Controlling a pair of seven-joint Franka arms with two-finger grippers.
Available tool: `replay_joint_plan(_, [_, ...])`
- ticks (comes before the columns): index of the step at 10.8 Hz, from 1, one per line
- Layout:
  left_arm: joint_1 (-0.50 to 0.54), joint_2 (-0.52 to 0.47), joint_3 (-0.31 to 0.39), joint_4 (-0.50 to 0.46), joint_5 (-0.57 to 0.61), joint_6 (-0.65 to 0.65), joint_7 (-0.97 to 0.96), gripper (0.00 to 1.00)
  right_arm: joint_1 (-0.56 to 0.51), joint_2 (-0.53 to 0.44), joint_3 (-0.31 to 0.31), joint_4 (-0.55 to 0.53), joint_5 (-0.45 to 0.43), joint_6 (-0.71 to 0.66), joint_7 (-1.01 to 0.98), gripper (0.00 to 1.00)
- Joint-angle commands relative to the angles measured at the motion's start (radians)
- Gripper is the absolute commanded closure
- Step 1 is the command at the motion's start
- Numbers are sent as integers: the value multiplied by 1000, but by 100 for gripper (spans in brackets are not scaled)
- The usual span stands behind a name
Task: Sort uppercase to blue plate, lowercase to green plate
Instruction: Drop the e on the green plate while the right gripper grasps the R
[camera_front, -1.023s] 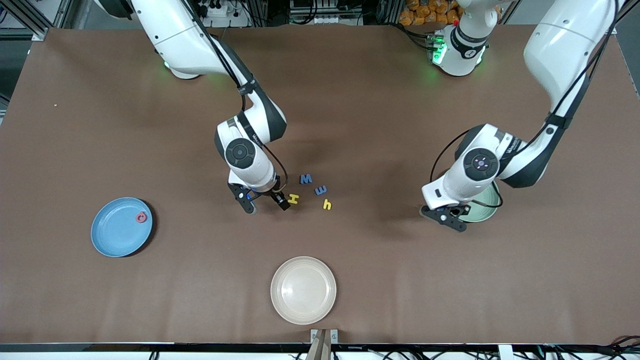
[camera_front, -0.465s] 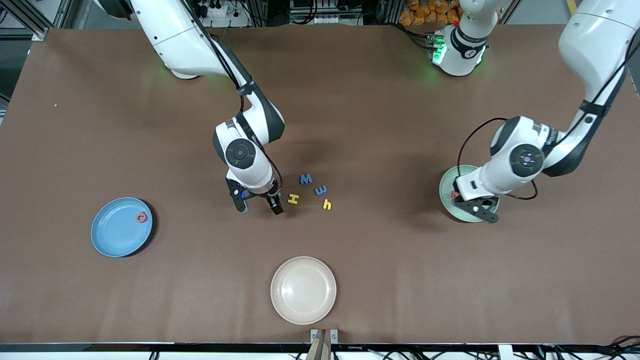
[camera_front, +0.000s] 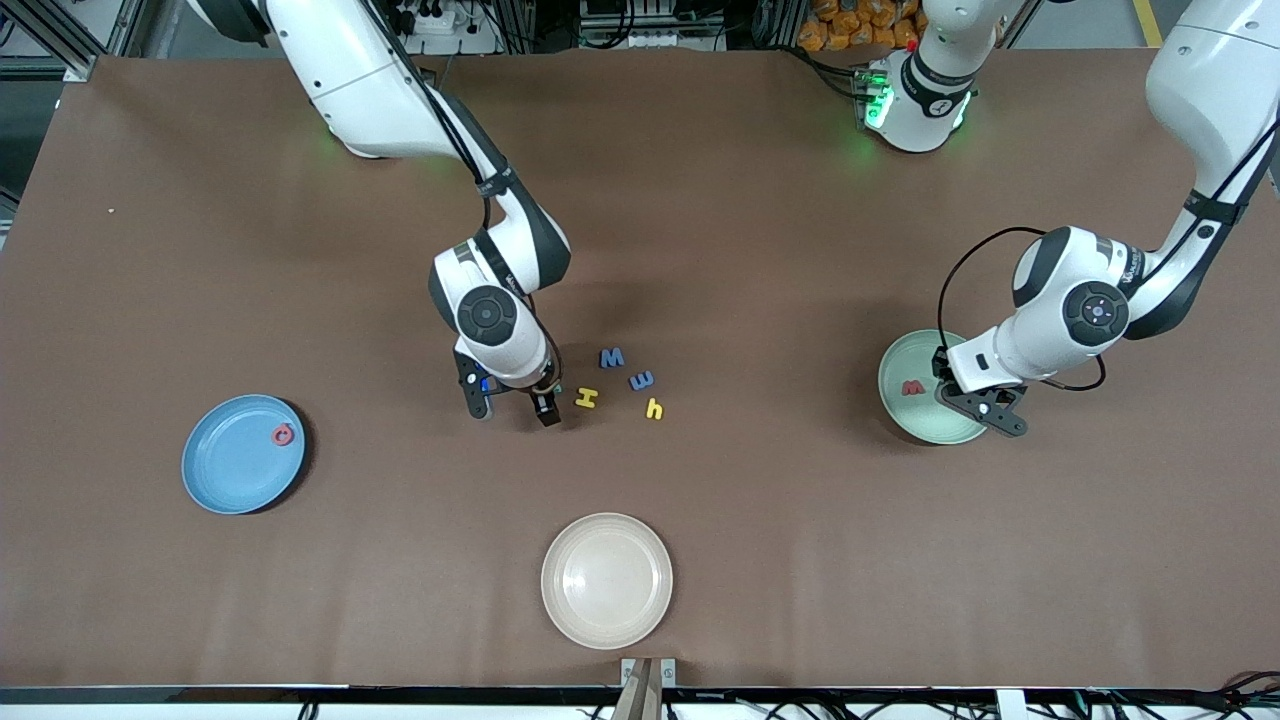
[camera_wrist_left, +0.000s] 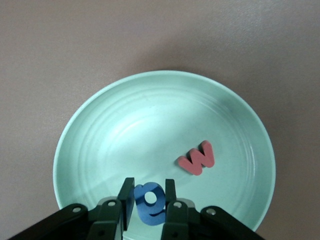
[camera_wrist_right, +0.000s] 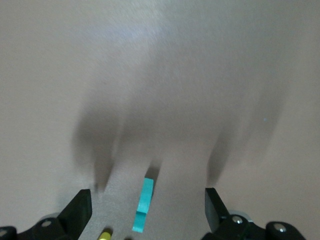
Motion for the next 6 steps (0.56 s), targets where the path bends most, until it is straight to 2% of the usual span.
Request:
replay_joint_plan(1, [8,-18,-15,-3,29,7,-22,79,16,26,-1,40,-17,-3,64,0])
replay_joint_plan(3, [2,-16,-15,14,29,4,-35,64,20,29,-3,44,-46,-9,72,0])
replay_joint_plan(6, [-3,-13,-15,34,27,1,-37,58,20,29,-3,40,-75,-13,70,0])
